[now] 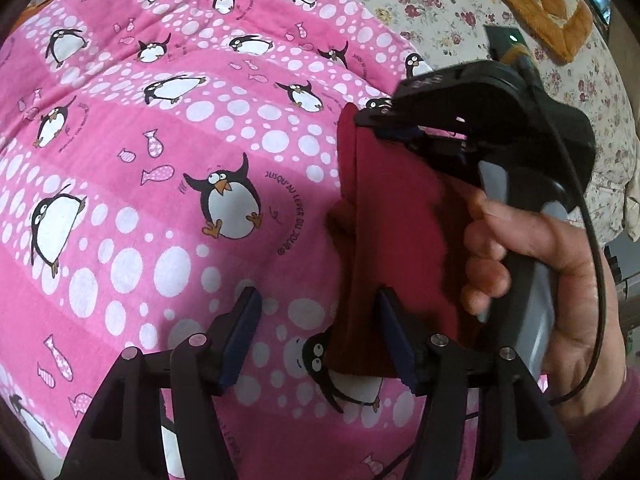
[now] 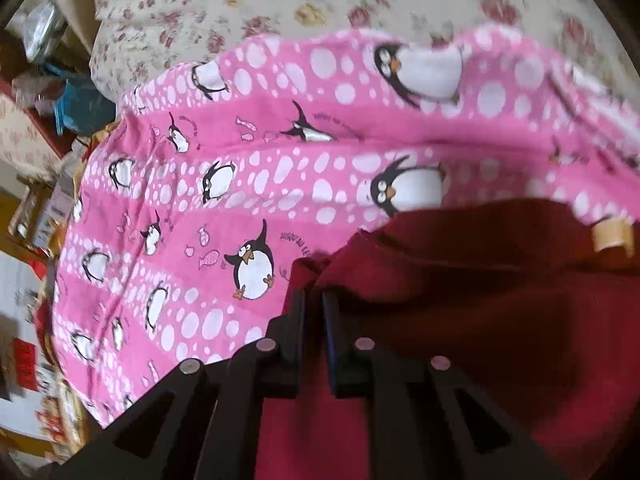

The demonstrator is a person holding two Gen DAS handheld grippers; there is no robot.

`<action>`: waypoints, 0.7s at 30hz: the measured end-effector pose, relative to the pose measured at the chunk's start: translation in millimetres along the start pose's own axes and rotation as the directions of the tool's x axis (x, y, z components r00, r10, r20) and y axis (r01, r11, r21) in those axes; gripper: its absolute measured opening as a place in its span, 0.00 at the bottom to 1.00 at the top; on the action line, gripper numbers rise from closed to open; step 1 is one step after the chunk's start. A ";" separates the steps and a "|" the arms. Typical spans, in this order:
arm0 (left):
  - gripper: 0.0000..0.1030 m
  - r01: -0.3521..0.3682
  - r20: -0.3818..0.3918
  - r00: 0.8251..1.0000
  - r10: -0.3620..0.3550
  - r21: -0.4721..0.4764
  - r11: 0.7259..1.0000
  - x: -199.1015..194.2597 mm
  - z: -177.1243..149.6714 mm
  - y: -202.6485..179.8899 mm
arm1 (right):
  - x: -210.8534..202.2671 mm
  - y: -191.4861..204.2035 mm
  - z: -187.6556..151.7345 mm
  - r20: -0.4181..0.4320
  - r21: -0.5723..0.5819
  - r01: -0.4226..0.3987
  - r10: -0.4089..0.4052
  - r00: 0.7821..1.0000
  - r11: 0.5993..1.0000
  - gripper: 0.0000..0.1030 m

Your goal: Fold small clothes

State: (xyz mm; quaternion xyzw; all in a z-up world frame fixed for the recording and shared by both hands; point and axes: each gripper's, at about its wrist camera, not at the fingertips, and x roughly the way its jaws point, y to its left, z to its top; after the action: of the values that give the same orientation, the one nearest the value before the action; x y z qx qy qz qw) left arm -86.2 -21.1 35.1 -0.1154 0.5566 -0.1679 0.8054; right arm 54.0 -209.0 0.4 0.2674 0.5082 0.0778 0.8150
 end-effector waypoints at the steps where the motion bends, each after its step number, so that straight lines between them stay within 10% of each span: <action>1: 0.39 0.005 0.002 1.000 -0.005 -0.005 1.000 0.1 0.6 0.7 | -2.5 -1.7 -0.9 -0.001 0.007 -0.014 0.014 1.000 1.000 0.09; 6: 0.39 0.023 0.038 0.999 -0.022 -0.031 0.999 -3.8 5.1 2.0 | -50.8 -16.8 -22.9 0.032 0.020 -0.098 0.098 0.995 0.995 0.29; 12: 0.39 0.057 0.063 0.997 -0.054 -0.044 0.997 -5.3 7.9 0.1 | -123.7 -53.5 -70.7 0.083 -0.043 0.098 -0.094 0.992 0.994 0.54; 21: 0.39 0.030 0.075 0.997 -0.029 -0.017 0.999 4.0 9.1 -13.4 | -234.3 -163.3 -102.0 0.270 0.138 0.423 -0.445 0.854 0.896 0.62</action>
State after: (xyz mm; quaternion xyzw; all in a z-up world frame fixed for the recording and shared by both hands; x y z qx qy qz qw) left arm -78.3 -35.0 39.9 -0.1371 0.5259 -0.1702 0.8220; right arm -168.9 -404.0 66.0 0.1843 0.4306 -0.1674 0.8675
